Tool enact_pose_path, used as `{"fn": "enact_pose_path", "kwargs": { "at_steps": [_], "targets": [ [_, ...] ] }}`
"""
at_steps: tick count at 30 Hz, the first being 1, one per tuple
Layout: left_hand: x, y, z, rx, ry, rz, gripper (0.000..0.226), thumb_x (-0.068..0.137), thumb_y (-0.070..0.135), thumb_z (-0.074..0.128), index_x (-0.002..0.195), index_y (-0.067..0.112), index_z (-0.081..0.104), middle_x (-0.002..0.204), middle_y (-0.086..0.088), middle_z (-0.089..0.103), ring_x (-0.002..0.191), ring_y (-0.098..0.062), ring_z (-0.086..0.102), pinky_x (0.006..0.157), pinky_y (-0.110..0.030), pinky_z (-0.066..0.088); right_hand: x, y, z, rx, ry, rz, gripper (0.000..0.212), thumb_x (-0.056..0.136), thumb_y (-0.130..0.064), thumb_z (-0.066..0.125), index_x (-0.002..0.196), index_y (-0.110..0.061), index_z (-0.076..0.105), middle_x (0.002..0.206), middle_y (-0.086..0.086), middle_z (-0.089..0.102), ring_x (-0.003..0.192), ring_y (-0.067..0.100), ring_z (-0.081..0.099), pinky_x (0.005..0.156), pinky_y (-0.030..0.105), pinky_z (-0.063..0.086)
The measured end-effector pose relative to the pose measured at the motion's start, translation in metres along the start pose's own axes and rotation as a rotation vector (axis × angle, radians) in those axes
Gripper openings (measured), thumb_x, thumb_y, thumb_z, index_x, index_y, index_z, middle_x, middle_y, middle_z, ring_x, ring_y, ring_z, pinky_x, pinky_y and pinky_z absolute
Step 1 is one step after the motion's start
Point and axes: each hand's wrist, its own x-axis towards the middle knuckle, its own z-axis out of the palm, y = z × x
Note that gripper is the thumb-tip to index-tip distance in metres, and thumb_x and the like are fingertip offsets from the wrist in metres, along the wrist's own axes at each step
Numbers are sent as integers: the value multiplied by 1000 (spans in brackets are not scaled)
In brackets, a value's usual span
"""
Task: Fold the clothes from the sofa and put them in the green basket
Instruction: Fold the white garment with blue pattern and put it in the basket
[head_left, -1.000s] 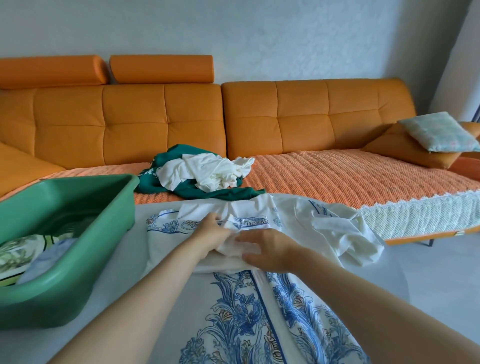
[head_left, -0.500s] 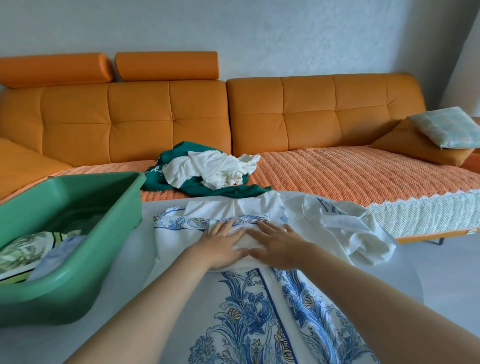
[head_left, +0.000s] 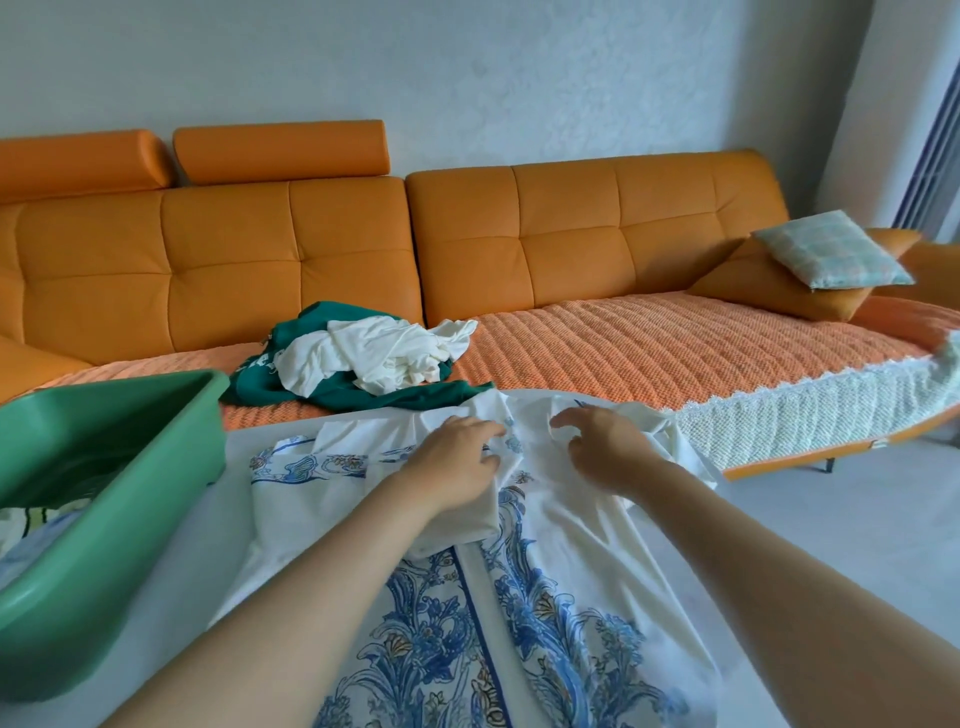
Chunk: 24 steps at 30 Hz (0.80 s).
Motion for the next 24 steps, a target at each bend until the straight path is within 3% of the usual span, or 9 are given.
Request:
{"fn": "enact_pose_path", "kwargs": {
  "at_steps": [3,6,9,11,14,17,20,22,24],
  "targets": [
    [22,44,14,-47,-3,75,49,98,23,51,146,22,45,148,0,47,138,-19,38,111,-37,33,-2,33,-15,-1,126,134,54,85,-7,44,133,-29,58,133,0,58,116,25,55,90,36,48],
    [41,83,34,-28,-55,147,49,97,25,51,146,21,45,149,0,45,140,-19,34,113,-40,34,-4,62,-18,-72,90,289,52,88,-11,47,139,-20,47,131,7,51,119,29,47,92,43,48],
    [52,109,55,-9,-164,172,62,94,53,54,148,25,42,152,3,42,141,-18,34,113,-42,34,-3,81,-14,-191,-29,395,47,91,-23,51,136,-12,43,129,10,47,120,30,45,93,40,44],
    [57,119,67,108,-198,204,73,90,65,53,152,30,36,154,3,41,141,-20,36,113,-43,32,0,89,-14,-213,-20,449,46,91,-28,52,133,-12,44,130,9,48,122,30,46,94,39,42],
    [59,120,77,266,-94,257,55,94,47,55,146,33,45,140,-1,56,129,-23,49,108,-38,32,2,99,-16,-206,46,524,26,91,-28,52,114,-15,56,115,5,62,112,28,56,81,35,42],
    [58,115,79,220,75,224,23,92,23,53,107,19,70,107,-4,66,105,-28,60,85,-34,46,1,109,-17,-160,34,550,20,88,-34,58,100,-19,65,90,0,62,93,25,62,71,30,44],
    [57,109,75,-20,175,50,7,85,13,50,87,18,54,92,-2,64,87,-27,58,63,-32,39,2,112,-19,-31,-14,563,29,91,-43,53,100,-17,64,98,4,64,91,26,60,69,31,47],
    [57,106,71,-108,138,15,24,79,4,47,94,23,45,98,2,59,92,-24,55,66,-33,39,4,108,-23,134,15,559,27,94,-28,43,104,-9,59,100,9,62,86,27,57,65,32,45],
    [56,103,66,-147,27,47,41,79,2,49,111,26,43,117,5,54,109,-20,51,86,-37,45,6,103,-29,315,83,533,26,97,-17,36,108,-3,55,99,15,58,79,27,54,64,34,45]
  ]
}}
